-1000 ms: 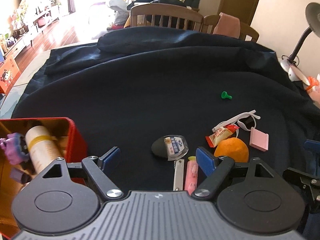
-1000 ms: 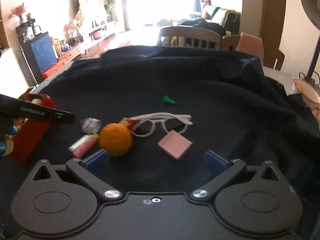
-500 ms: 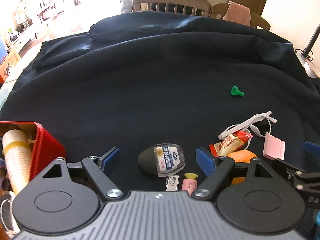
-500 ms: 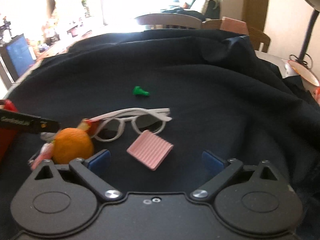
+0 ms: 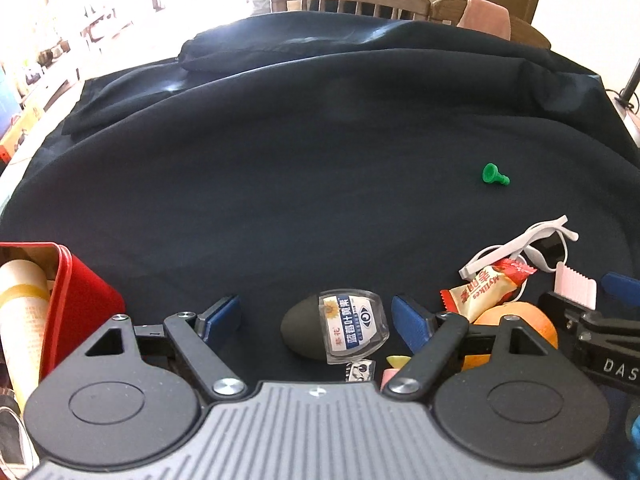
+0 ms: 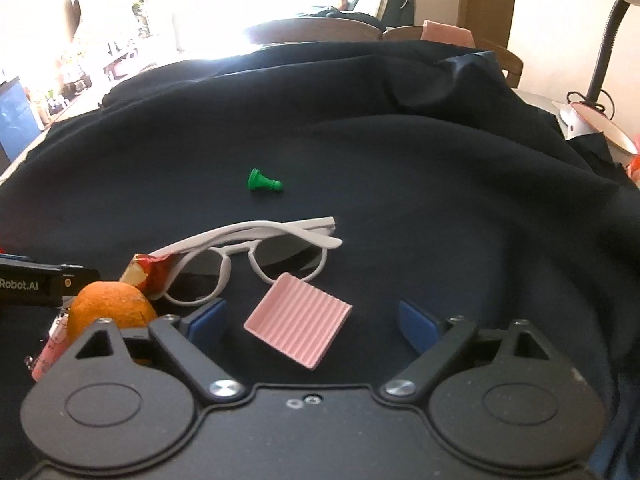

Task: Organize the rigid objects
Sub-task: 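Grasp the black oval case with the left tool while the right tool grasps the pink ridged square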

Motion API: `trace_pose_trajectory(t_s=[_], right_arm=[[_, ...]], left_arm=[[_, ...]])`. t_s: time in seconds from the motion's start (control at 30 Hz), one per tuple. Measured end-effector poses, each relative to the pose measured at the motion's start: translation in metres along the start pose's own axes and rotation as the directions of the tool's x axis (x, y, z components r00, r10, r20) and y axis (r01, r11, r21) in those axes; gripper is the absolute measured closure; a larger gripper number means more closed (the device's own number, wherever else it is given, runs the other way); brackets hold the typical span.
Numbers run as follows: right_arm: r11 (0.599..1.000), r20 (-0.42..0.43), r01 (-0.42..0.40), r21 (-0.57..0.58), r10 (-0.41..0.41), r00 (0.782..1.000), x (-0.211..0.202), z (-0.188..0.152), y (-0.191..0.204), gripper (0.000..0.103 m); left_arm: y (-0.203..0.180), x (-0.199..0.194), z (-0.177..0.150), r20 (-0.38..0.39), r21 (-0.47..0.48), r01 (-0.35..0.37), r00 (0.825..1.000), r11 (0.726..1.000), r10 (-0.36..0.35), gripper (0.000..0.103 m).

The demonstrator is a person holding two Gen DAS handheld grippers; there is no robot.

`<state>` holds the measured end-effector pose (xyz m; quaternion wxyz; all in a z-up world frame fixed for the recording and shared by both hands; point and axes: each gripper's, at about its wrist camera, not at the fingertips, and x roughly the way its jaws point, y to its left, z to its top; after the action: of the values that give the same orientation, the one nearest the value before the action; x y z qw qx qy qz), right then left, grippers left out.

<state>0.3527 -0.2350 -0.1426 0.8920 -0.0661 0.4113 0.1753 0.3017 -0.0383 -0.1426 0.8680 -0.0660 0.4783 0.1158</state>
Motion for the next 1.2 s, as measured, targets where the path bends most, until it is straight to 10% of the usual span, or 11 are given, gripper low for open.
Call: trace_pose_trajectory(t_s=[0.37,1.2], right_arm=[[1.0,0.018,0.014,-0.009,-0.014,1.0,-0.009,-0.004,0.004,0.058],[0.994,0.057,-0.106,0.04,0.104,0.993,-0.088,-0.007,0.01,0.06]], left_arm=[[-0.004,-0.005,-0.003,0.016,0.041,0.01,1.0,0.999,-0.011,0.045],[0.022,-0.055,-0.017,0.033,0.024,0.071,0.997,0.997,-0.072,0.049]])
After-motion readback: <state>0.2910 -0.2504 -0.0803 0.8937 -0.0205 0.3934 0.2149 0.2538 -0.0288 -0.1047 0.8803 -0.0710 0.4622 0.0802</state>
